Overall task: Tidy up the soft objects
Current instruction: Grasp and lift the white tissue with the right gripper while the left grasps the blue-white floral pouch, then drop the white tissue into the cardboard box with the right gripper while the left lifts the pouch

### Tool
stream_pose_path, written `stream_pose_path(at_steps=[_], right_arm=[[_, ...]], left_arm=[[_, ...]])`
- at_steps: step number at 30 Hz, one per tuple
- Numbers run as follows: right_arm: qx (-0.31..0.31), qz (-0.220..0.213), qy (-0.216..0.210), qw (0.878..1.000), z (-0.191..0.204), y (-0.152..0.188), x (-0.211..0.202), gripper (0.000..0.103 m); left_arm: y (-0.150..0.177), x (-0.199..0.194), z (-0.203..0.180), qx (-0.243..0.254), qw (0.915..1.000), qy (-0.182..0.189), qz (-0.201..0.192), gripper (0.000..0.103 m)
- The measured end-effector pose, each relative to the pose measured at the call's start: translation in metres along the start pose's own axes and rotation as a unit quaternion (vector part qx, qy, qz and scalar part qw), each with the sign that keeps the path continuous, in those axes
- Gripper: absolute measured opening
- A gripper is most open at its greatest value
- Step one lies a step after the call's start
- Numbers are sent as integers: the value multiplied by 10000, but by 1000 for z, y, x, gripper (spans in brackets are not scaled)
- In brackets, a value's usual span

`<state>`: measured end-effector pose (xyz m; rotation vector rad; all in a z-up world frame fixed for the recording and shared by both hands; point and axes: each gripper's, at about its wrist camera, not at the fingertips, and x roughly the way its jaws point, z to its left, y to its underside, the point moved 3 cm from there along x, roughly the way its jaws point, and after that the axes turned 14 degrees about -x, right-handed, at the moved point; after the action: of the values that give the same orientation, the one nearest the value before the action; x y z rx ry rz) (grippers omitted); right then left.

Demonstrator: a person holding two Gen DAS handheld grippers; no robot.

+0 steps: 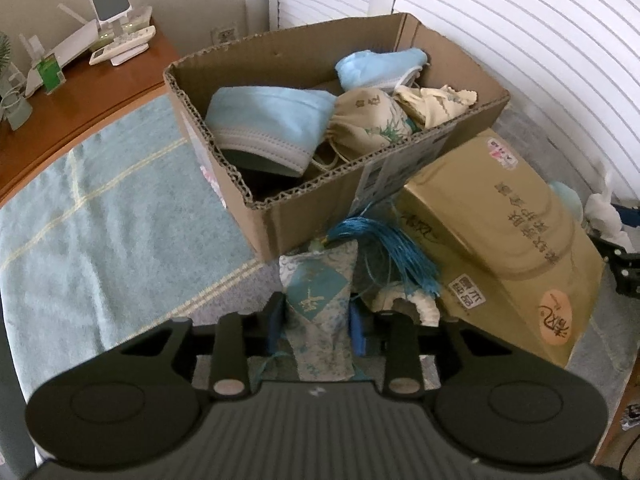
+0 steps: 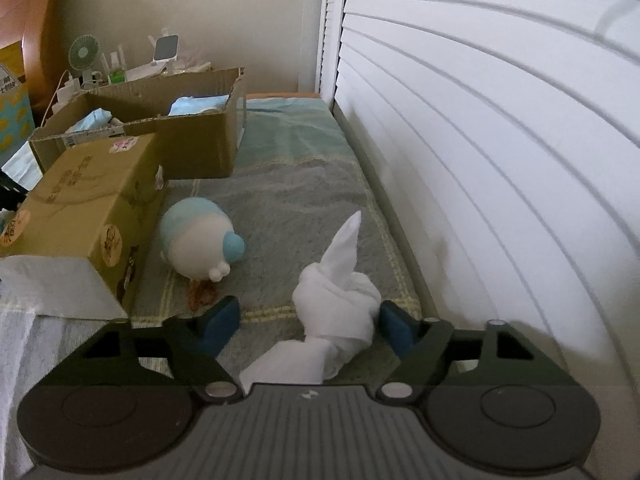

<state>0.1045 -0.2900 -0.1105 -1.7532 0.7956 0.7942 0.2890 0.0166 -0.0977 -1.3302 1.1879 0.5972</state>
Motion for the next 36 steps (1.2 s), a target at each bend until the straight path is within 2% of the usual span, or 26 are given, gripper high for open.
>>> stream_pose_path(at_steps=[4,7,14,22,29,36], right_arm=[[-3,-10,171,9999,-3,-1,-2,56],[1,3,214,9998,-7,0,-4,48],[-42,-163,160,9997,-7,-4,-24,47],[-310,-551,-28,9980,3,-21,-59,47],[-679,-895,-352,9930,13,-50,-76,47],[-1102,-1171,-595,9852,27,-95,-67,47]], left_arm=[[1,-8,-1,16,10000,4,-61,30],[2,-16,-3,34,9999,21,-131,30],[8,-47,-13,130,9991,158,-370,30],[18,-91,-25,355,9959,320,-768,30],[24,-120,-31,534,9921,393,-1061,30],[31,-140,-32,636,9884,459,-1300,30]])
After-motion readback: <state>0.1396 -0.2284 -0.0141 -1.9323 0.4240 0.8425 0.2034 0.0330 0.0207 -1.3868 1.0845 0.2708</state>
